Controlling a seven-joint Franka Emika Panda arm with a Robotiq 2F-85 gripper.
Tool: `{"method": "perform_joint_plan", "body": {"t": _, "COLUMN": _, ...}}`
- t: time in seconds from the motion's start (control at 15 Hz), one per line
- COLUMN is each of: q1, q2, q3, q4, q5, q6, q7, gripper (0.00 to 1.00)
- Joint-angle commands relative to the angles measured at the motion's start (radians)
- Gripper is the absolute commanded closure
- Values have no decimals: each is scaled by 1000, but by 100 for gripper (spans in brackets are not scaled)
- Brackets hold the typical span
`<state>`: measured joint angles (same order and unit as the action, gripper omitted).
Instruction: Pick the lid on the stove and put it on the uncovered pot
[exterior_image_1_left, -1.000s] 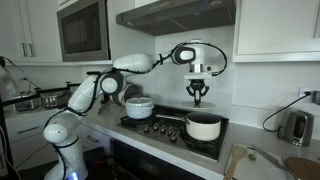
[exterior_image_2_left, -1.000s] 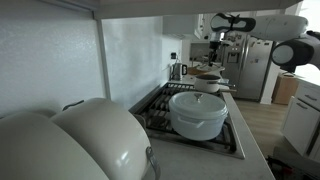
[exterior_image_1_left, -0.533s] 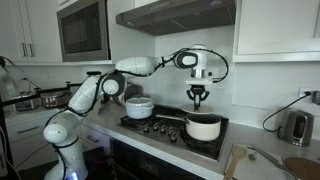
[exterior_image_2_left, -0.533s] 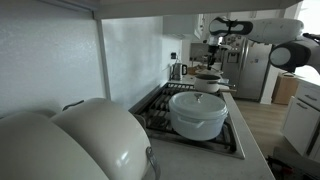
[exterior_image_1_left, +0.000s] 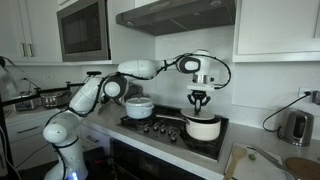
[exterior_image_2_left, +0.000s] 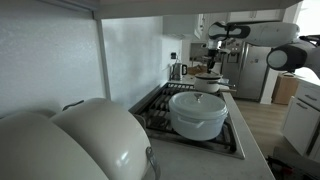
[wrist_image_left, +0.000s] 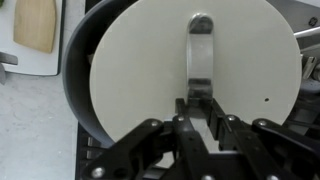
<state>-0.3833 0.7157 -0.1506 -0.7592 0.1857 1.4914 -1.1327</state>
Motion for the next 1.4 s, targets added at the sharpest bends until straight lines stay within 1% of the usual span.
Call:
{"method": "perform_joint_plan", "body": {"t": 0.0, "q1": -5, "q2": -7, "q3": 5, "q4": 5, "q5": 22, "q6": 6, "q7": 30, "gripper": 94}}
{"method": "perform_joint_plan", "body": {"t": 0.47, "q1": -10, "q2": 10, "q3": 9, "q4": 19, "q5": 31, "q6": -3, "q7": 32, "gripper": 94}}
{"method": "perform_joint_plan", "body": {"t": 0.87, "q1": -19, "q2": 23, "q3": 14, "q4": 28, "q5": 68, "q6": -13, "q7": 23, "gripper": 94}}
{"method": "perform_joint_plan", "body": {"t": 1.33, "q1": -26, "q2": 33, "q3": 12, "q4": 46, "q5": 64, "q6": 2, "q7": 17, "gripper": 94}}
